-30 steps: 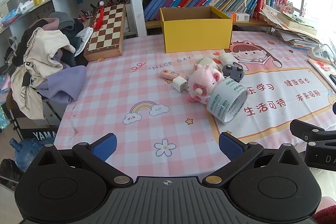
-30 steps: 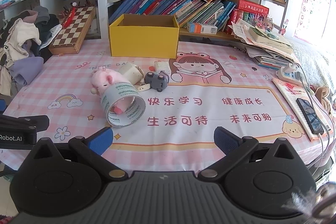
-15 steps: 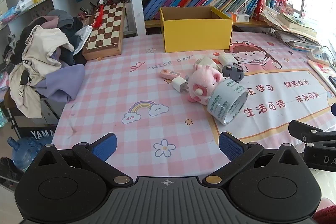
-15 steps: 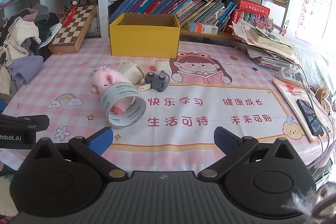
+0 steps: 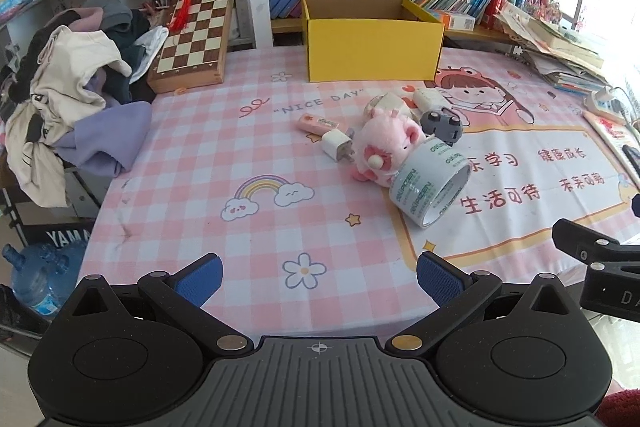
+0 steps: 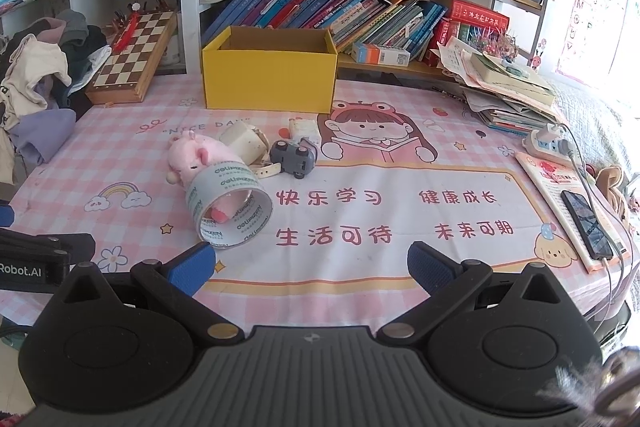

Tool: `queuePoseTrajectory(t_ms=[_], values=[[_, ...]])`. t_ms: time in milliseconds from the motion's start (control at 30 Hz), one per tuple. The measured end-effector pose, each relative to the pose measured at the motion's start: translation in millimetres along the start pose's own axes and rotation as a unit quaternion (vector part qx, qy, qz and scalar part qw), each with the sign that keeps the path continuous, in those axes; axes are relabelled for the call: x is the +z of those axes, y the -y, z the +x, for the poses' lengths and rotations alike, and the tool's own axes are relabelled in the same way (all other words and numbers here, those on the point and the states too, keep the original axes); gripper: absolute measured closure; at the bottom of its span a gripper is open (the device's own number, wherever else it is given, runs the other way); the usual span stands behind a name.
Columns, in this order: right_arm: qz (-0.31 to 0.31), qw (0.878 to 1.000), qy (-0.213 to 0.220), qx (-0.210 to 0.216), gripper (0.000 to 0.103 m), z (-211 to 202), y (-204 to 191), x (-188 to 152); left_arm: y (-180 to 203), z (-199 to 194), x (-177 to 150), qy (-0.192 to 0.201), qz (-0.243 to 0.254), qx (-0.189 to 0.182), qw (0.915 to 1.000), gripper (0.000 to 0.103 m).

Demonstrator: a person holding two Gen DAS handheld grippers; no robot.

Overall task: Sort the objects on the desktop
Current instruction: 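Move the left tool to the pink plush pig while the right tool approaches the tape roll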

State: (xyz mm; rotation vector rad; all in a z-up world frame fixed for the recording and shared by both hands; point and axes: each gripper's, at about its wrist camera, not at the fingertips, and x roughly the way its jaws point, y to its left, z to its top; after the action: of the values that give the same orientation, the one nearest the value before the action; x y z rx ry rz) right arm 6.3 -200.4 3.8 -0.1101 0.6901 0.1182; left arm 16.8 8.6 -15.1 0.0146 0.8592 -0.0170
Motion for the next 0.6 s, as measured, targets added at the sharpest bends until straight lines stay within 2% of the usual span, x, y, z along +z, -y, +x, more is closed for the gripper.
queuePoseTrajectory(t_ms=[300, 400, 600], values=[[-0.012, 1.0, -0.002, 0.003, 0.0, -0.1, -4.8, 3.2, -1.2, -2.9, 1.9, 0.009, -0.003, -0.024, 0.9997, 0.0], [-0.006, 1.0, 0.01, 0.0, 0.0, -2.5, -3.1, 4.4, -0.7, -3.4, 2.7, 0.012, 0.0, -0.029, 0.9995, 0.0], [0.0, 1.0, 0.016, -0.006, 0.0, -3.5, 0.9, 5.4, 4.3, -7.6, 2.3, 0.045, 0.023, -0.011, 0.9987, 0.0]])
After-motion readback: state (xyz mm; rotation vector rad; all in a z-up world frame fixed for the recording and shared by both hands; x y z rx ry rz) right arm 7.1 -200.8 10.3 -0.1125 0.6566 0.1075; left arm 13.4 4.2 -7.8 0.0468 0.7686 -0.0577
